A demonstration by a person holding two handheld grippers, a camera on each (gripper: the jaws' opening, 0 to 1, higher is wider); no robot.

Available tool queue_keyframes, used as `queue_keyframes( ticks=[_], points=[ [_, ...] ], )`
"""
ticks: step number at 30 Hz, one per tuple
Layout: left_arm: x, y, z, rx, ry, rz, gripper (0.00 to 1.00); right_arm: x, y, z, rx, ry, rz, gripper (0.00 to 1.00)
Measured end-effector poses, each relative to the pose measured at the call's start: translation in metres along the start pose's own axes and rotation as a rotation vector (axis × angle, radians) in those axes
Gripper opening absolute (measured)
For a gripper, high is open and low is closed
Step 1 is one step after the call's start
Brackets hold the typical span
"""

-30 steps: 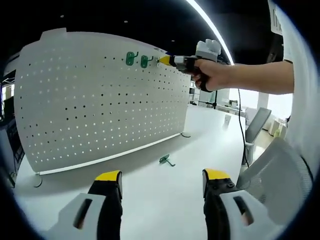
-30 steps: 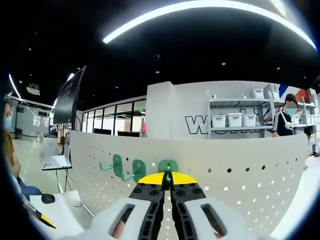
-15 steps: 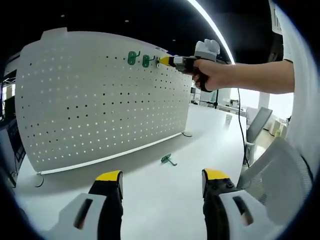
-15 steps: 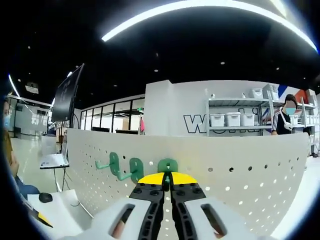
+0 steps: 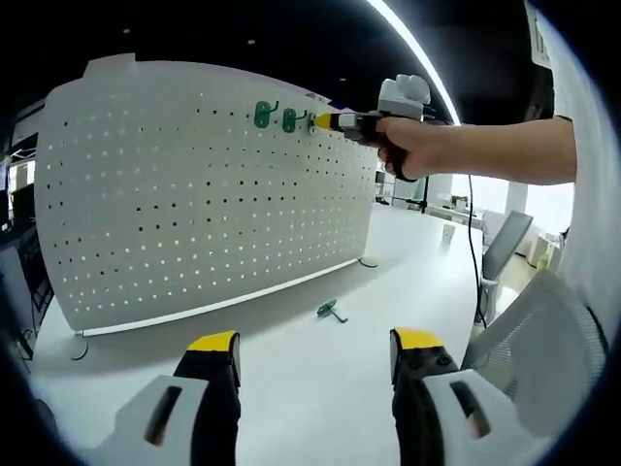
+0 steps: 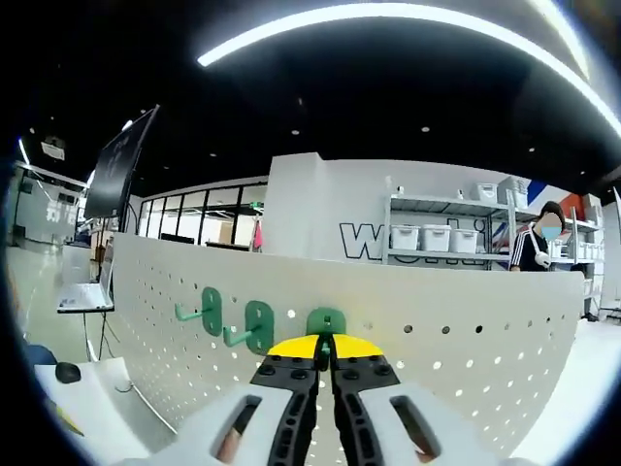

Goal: Insert the hook assembly into the mounting plate slot until the hook locks in place.

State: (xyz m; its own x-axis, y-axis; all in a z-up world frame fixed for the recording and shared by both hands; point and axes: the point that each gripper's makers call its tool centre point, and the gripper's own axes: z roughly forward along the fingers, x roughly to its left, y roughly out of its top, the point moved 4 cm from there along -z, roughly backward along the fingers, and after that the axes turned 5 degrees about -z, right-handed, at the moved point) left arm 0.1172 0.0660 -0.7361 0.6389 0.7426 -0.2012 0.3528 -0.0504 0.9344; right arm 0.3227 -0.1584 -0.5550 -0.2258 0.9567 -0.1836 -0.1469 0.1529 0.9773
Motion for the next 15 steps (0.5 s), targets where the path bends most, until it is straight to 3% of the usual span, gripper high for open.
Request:
queue_keyframes(
  ticks=[9, 15],
  points=[
    [0.0003, 0.0007, 0.0005, -0.006, 0.007, 0.0, 0.64, 0.0032, 0.0001, 0.0018, 0.015, -0.097, 0.002, 0.01],
    [0.0018, 0.0022, -0.0005, -0.015, 0.017, -0.002, 0.65, 0.0029, -0.0027, 0.0006, 0.001, -0.111, 0.014, 0.01]
  ],
)
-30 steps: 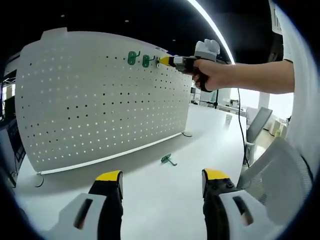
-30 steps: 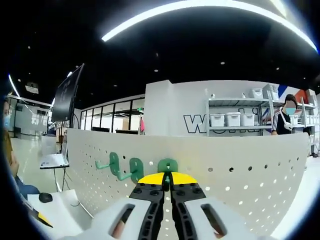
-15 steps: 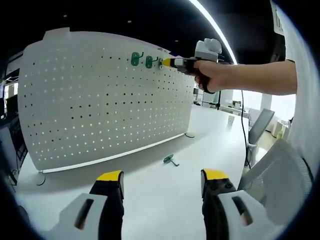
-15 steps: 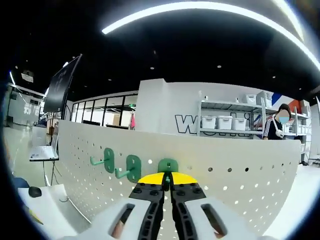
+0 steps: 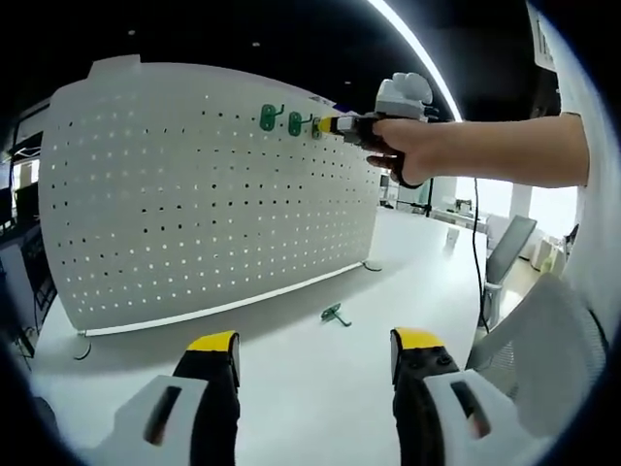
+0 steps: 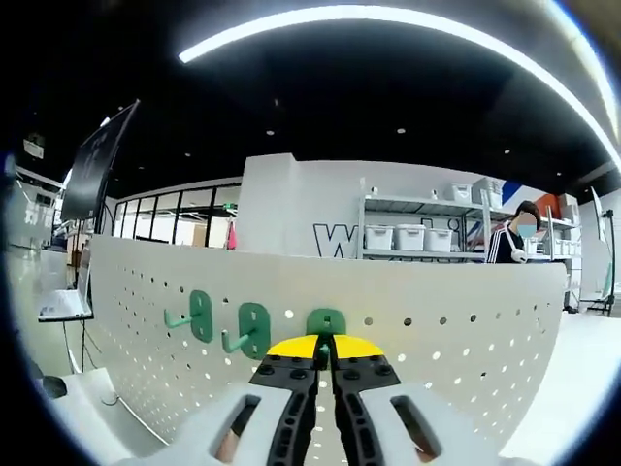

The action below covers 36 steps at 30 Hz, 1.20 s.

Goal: Insert the hook assembly into the mounting plate slot until the hook locks in place.

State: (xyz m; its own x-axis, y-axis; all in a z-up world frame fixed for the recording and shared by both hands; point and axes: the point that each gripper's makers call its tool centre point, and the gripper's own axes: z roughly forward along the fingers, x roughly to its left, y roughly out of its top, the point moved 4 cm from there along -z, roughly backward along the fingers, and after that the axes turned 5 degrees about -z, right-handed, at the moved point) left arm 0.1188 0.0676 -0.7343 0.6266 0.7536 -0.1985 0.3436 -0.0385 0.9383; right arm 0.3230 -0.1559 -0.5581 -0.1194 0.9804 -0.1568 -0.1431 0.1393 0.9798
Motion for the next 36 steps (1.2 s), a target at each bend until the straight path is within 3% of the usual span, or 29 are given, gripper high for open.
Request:
queue_keyframes(
  ticks=[10, 18, 36],
  points=[
    [-0.001, -0.002, 0.001, 0.005, -0.006, -0.002, 0.64, 0.001, 0.0, 0.0, 0.006, 0.013, 0.006, 0.03],
    [0.001, -0.001, 0.0, 0.003, -0.002, -0.001, 0.64, 0.001, -0.001, -0.001, 0.008, 0.077, 0.001, 0.06],
    [-0.003, 0.002, 0.001, 0.003, -0.012, -0.001, 0.64, 0.012, -0.003, -0.02, -0.029, 0.264, -0.032, 0.42]
  ],
)
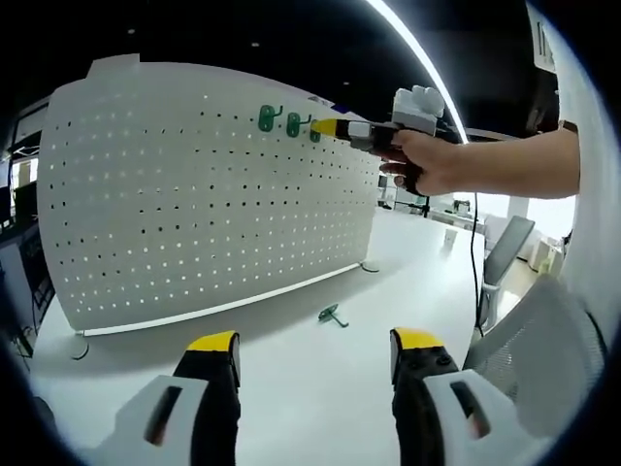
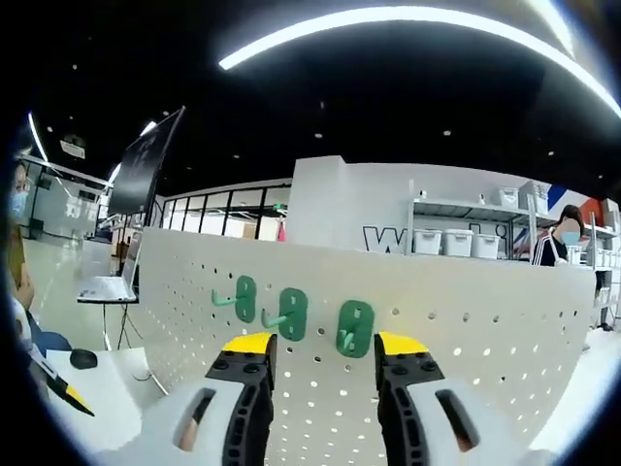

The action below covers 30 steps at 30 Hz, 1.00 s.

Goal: Insert the hook assembly into the mounting plate slot until the hook locks in place.

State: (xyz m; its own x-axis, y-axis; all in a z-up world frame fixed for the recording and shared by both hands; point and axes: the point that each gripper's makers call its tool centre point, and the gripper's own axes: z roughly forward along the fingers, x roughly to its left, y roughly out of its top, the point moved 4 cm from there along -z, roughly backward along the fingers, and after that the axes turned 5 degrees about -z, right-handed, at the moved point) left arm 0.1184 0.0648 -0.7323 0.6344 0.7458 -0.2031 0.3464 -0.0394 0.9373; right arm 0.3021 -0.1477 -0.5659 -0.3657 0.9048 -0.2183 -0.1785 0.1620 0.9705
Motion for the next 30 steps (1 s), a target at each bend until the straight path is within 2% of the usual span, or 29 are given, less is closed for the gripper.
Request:
queue_keyframes(
  ticks=[7, 20, 30],
  points=[
    [0.0, 0.0, -0.001, 0.0, 0.001, 0.004, 0.64, 0.006, 0.001, 0.0, -0.037, 0.035, 0.045, 0.57],
    [0.001, 0.001, 0.0, -0.003, 0.007, 0.005, 0.64, 0.006, 0.0, -0.008, -0.05, 0.072, 0.052, 0.57],
    [0.005, 0.002, 0.001, -0.004, 0.009, 0.004, 0.64, 0.005, -0.017, -0.034, -0.021, 0.069, 0.085, 0.58]
  ],
)
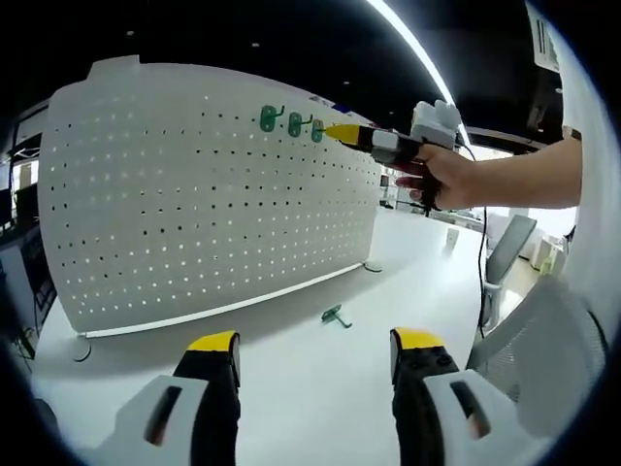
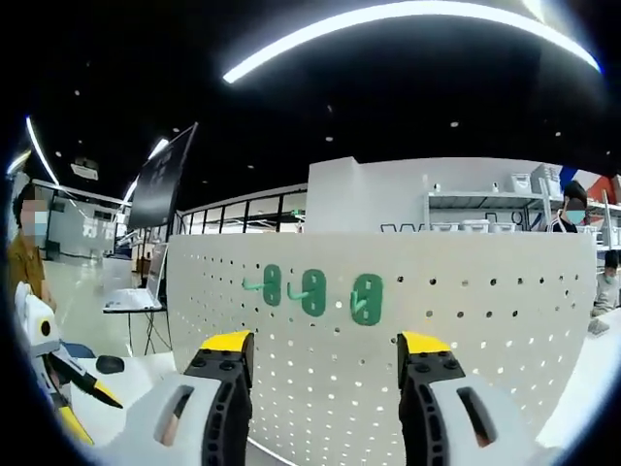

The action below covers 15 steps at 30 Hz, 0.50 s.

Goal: Insert the hook assembly into the mounting plate slot until the hook locks in place.

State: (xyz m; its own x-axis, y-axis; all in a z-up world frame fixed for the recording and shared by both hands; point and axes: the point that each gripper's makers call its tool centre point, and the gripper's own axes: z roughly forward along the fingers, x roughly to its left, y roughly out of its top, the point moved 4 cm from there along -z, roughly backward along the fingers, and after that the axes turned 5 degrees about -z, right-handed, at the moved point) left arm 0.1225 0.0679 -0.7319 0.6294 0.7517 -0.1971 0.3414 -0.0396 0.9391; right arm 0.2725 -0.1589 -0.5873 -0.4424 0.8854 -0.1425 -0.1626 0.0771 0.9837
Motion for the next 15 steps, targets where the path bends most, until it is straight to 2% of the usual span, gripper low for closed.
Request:
queue_keyframes(
  ticks=[15],
  points=[
    [-0.004, 0.001, 0.001, 0.003, -0.01, 0.007, 0.65, 0.013, -0.019, -0.029, 0.04, 0.027, 0.018, 0.59]
  ],
)
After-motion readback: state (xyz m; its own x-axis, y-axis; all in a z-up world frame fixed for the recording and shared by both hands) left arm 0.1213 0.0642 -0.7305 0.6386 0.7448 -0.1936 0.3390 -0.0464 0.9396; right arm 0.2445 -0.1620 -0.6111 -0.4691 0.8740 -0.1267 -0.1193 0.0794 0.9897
